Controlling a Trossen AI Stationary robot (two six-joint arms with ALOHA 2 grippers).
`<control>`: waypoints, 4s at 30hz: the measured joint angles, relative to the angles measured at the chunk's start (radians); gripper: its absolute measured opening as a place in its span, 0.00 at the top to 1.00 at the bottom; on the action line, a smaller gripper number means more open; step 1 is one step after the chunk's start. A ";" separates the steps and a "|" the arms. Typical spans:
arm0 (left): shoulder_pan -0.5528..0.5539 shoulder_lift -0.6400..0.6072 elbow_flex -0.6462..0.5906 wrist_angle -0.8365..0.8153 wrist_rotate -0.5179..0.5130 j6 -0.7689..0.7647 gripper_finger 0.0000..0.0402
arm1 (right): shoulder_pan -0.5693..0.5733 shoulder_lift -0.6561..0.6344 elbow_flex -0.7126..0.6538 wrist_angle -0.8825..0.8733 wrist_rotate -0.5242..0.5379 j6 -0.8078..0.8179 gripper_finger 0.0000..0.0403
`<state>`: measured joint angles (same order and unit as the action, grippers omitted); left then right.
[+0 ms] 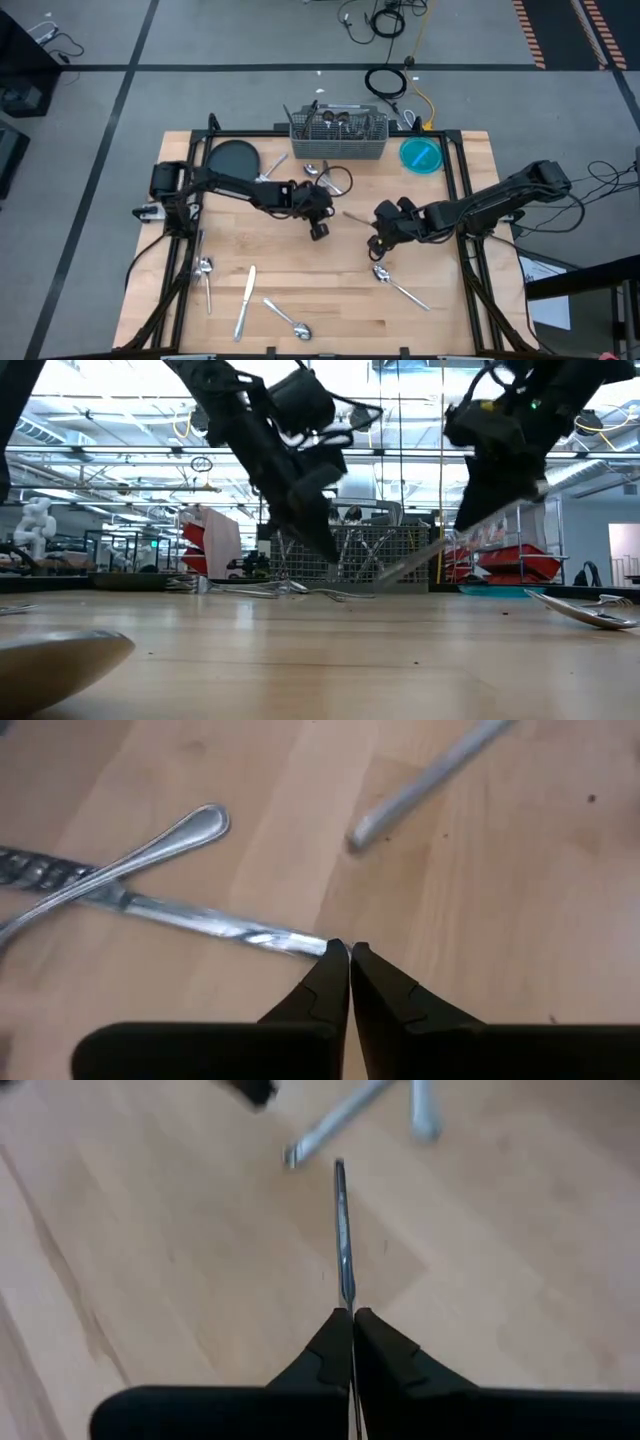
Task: Sort silverware
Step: Put the knife into the silverware basket
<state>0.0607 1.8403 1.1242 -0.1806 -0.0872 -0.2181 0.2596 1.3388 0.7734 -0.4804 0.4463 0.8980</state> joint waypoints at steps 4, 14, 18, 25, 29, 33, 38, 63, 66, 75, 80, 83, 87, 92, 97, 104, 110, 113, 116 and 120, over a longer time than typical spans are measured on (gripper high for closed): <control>0.002 -0.065 0.001 -0.033 0.000 0.029 0.94 | -0.018 -0.072 0.000 0.003 0.079 0.006 1.00; 0.001 -0.282 0.003 -0.162 0.004 0.051 0.94 | -0.191 -0.090 0.214 -0.097 0.157 -0.264 1.00; 0.001 -0.388 0.003 -0.208 0.004 0.051 0.94 | -0.306 -0.036 0.370 -0.101 0.130 -0.472 1.00; 0.001 -0.592 0.004 -0.288 0.000 0.043 0.94 | -0.506 0.126 0.635 -0.108 -0.034 -0.753 1.00; -0.006 -0.701 0.004 -0.317 -0.022 0.040 0.94 | -0.592 0.264 0.784 -0.137 -0.155 -0.847 1.00; -0.020 -0.793 0.004 -0.345 -0.075 0.040 0.94 | -0.637 0.416 0.952 -0.222 -0.221 -0.918 1.00; -0.031 -0.872 0.004 -0.381 -0.129 0.019 0.94 | -0.660 0.591 1.173 -0.413 -0.245 -0.999 1.00; -0.031 -0.928 0.004 -0.462 -0.153 0.015 0.94 | -0.685 0.793 1.545 -0.743 -0.203 -1.208 1.00; -0.031 -0.928 0.004 -0.462 -0.154 0.021 0.94 | -0.685 0.793 1.545 -0.716 -0.204 -1.211 1.00; -0.031 -0.928 0.004 -0.462 -0.154 0.023 0.94 | -0.677 0.812 1.545 -0.699 -0.212 -1.255 1.00; -0.030 -0.928 0.004 -0.464 -0.154 0.024 0.94 | -0.674 0.845 1.544 -0.693 -0.218 -1.280 1.00; -0.030 -0.928 0.004 -0.465 -0.154 0.023 0.94 | -0.669 0.874 1.544 -0.697 -0.218 -1.294 1.00; -0.030 -0.928 0.004 -0.469 -0.154 0.023 0.94 | -0.663 0.897 1.544 -0.689 -0.210 -1.315 1.00; -0.030 -0.928 0.004 -0.492 -0.154 0.021 0.94 | -0.663 0.898 1.544 -0.640 -0.208 -1.360 1.00; -0.030 -0.928 0.004 -0.516 -0.154 0.021 0.94 | -0.662 0.898 1.544 -0.597 -0.169 -1.404 1.00; -0.030 -0.928 0.004 -0.515 -0.158 0.022 0.94 | -0.666 0.898 1.543 -0.480 -0.112 -1.464 1.00; -0.030 -0.928 0.004 -0.515 -0.163 0.022 0.94 | -0.667 0.898 1.543 -0.447 -0.095 -1.502 1.00; -0.030 -0.928 0.004 -0.516 -0.179 0.023 0.94 | -0.668 0.898 1.544 -0.451 -0.081 -1.540 1.00; -0.030 -0.928 0.004 -0.516 -0.184 0.023 0.94 | -0.668 0.898 1.544 -0.506 -0.080 -1.572 1.00; -0.030 -0.928 0.004 -0.516 -0.185 0.017 0.94 | -0.668 0.898 1.544 -0.600 -0.086 -1.587 1.00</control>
<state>0.0303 0.9123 1.1278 -0.6964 -0.2721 -0.2012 -0.4080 2.2368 2.3173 -1.0805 0.3605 -0.6890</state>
